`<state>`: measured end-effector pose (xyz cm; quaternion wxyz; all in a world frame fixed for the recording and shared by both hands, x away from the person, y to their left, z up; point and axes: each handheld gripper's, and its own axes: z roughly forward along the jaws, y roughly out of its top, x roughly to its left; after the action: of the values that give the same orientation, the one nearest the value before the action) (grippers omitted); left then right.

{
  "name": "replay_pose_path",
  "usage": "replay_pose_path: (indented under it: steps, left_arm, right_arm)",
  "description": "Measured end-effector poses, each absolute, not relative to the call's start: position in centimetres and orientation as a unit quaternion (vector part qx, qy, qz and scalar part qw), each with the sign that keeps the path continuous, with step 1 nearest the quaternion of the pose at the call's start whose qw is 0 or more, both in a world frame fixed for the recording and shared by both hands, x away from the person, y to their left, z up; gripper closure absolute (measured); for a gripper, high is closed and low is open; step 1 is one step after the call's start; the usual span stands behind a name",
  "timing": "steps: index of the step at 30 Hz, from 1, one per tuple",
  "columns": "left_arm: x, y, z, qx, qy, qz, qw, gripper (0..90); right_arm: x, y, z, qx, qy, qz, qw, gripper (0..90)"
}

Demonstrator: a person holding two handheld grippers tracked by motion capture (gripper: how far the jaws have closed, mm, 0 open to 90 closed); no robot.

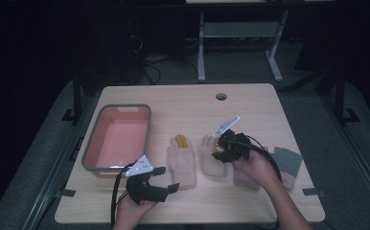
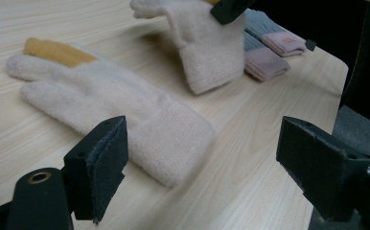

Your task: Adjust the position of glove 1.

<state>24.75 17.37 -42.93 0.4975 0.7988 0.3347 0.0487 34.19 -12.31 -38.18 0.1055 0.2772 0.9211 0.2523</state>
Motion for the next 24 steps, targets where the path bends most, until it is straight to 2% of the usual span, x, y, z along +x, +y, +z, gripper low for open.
replay_pose_path:
  steps: [11, 24]
  left_arm:
    - [24.6, 17.7, -42.7, 0.798, 0.332, 0.053, 0.5, 17.9]
    - [24.5, 17.9, -42.5, 0.795, 0.329, 0.051, 0.507, 17.9]
  right_arm:
    - [33.5, -9.7, -35.6, 0.236, 0.925, 0.277, 0.106, 60.2]
    - [33.9, -4.6, -35.9, 0.185, 0.937, 0.287, 0.077, 59.9]
